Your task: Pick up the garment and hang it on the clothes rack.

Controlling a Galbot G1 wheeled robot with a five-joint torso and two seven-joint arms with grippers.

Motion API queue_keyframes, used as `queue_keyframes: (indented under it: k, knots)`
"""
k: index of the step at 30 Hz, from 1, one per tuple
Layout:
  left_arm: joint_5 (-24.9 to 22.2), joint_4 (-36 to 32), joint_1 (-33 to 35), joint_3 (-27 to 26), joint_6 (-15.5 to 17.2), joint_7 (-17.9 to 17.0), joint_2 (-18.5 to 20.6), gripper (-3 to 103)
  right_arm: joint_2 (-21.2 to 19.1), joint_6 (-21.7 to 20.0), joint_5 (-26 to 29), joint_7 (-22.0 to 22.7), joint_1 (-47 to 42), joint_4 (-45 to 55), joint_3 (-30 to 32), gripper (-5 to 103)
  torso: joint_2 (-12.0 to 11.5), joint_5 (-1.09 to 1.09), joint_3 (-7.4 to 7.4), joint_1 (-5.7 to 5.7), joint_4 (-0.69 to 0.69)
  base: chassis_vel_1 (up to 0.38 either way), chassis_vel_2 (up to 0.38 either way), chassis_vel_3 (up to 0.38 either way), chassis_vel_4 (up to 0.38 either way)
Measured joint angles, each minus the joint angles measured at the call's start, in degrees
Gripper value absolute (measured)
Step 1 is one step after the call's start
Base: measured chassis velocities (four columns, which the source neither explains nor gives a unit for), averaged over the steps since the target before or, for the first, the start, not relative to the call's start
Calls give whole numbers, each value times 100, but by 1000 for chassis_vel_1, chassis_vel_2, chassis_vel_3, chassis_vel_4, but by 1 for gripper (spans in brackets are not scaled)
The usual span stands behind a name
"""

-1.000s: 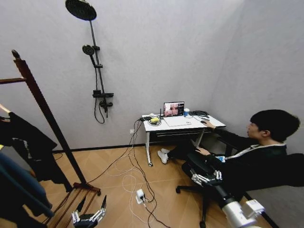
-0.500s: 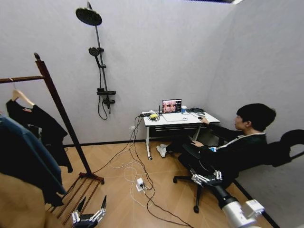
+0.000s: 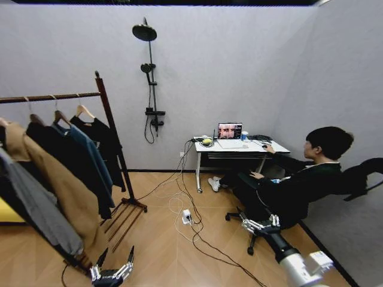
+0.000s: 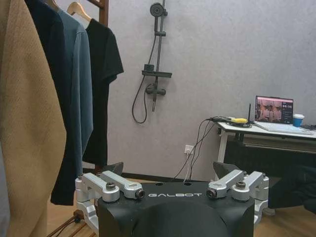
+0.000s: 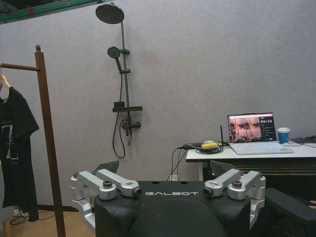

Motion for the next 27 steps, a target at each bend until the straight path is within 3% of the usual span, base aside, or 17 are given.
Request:
queue_keyframes:
  k: [27]
  knots:
    - [0,0,0,0,0,0,0,100,0,0,0,0,0,0,0,100,13,-1,8,7,4,24,-60,-57,22]
